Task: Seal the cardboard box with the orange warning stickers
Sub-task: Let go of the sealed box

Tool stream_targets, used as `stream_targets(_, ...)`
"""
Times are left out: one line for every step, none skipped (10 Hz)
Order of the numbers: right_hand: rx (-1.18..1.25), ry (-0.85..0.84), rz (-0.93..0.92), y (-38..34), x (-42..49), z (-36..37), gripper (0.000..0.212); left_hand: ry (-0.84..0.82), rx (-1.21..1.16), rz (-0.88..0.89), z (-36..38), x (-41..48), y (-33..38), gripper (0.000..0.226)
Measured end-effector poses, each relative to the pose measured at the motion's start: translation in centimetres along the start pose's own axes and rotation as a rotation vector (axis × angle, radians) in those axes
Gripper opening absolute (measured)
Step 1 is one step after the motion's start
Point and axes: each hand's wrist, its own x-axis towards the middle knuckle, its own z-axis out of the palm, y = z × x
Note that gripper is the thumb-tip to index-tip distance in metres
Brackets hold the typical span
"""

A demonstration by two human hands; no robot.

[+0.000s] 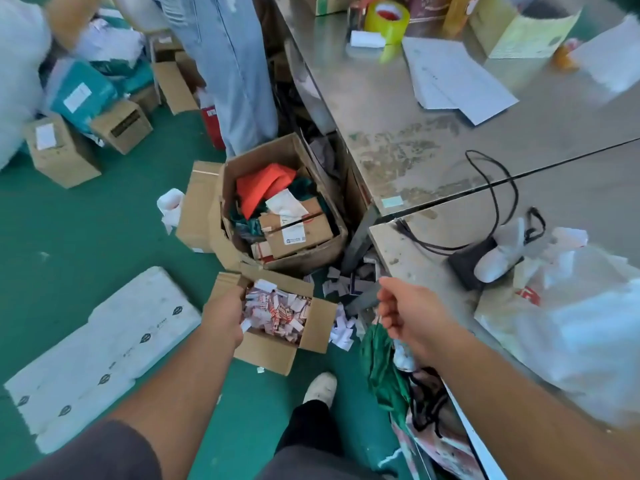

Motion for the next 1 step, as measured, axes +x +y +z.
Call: stream_targets(0.054,0.016,-0.023,-0.98,-0.02,-0.72,0.030,-0.073,0.091,0.072,1.42,-0.34,0.74,0.021)
